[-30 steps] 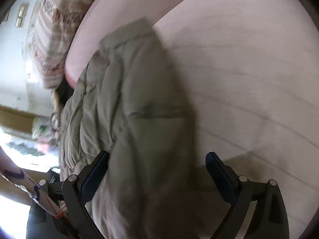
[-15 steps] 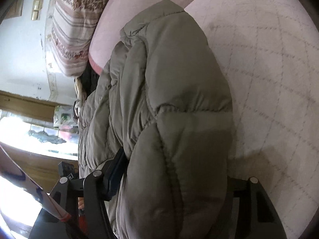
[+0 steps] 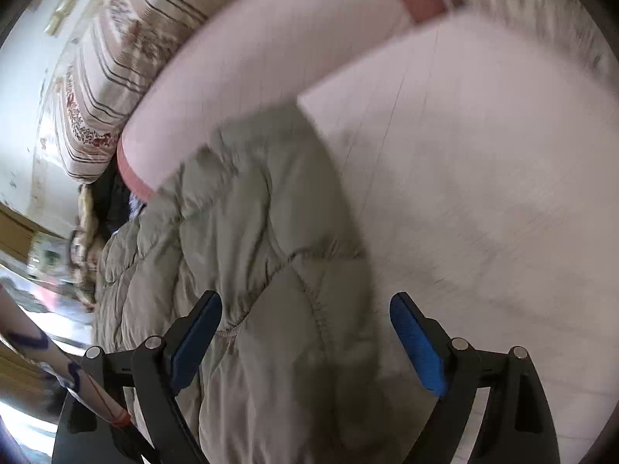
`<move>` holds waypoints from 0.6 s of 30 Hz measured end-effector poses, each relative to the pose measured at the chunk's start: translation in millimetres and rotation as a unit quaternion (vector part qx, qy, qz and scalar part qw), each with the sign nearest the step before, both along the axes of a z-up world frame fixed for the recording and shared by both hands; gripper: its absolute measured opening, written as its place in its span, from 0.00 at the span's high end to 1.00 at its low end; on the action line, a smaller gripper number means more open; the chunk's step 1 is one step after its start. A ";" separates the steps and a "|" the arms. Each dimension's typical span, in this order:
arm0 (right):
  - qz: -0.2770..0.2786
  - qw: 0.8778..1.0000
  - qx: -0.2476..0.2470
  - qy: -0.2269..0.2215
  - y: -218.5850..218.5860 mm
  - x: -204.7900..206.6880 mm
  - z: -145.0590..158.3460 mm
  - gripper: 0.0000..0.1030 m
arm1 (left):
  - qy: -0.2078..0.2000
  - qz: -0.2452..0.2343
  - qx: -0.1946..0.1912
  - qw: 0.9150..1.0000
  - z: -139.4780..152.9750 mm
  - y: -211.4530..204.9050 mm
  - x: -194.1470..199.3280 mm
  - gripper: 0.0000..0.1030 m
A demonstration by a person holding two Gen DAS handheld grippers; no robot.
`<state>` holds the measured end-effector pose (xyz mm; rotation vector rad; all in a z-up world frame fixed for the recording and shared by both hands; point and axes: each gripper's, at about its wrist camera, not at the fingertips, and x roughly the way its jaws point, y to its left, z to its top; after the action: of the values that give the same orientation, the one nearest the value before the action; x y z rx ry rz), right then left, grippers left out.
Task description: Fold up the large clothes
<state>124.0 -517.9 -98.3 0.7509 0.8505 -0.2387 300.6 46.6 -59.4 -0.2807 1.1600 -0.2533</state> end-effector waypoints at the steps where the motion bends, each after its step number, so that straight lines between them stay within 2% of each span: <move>1: -0.008 1.000 -0.023 0.000 1.1 -3.8 10.1 0.10 | -0.010 0.005 0.016 1.000 7.0 0.3 -4.1 0.23; 3: -0.009 0.997 -0.071 0.000 9.8 -7.6 30.4 0.10 | -0.030 0.001 0.047 0.998 19.9 -4.6 -12.6 0.23; 5: 0.010 0.994 -0.104 -0.003 28.4 -1.1 45.9 0.10 | -0.046 -0.019 0.062 0.997 27.6 -21.3 -21.9 0.23; 9: 0.068 0.987 -0.142 -0.006 80.7 30.9 57.2 0.10 | -0.048 -0.073 0.046 0.995 30.6 -77.3 -22.0 0.23; 12: 0.103 0.978 -0.180 0.009 114.4 58.5 47.1 0.11 | -0.044 -0.109 0.069 0.991 18.3 -127.0 -18.8 0.23; 15: 0.111 0.969 -0.220 0.032 126.4 80.3 25.1 0.12 | -0.035 -0.104 0.119 0.987 -9.6 -158.8 -3.0 0.20; 18: 0.089 0.975 -0.201 0.031 111.0 92.2 9.8 0.11 | -0.054 -0.090 0.136 0.985 -22.9 -168.8 8.2 0.10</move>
<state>216.2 -406.9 -88.5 0.2883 0.8881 -0.2642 308.8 -122.2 -82.3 0.0790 1.0977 -0.2621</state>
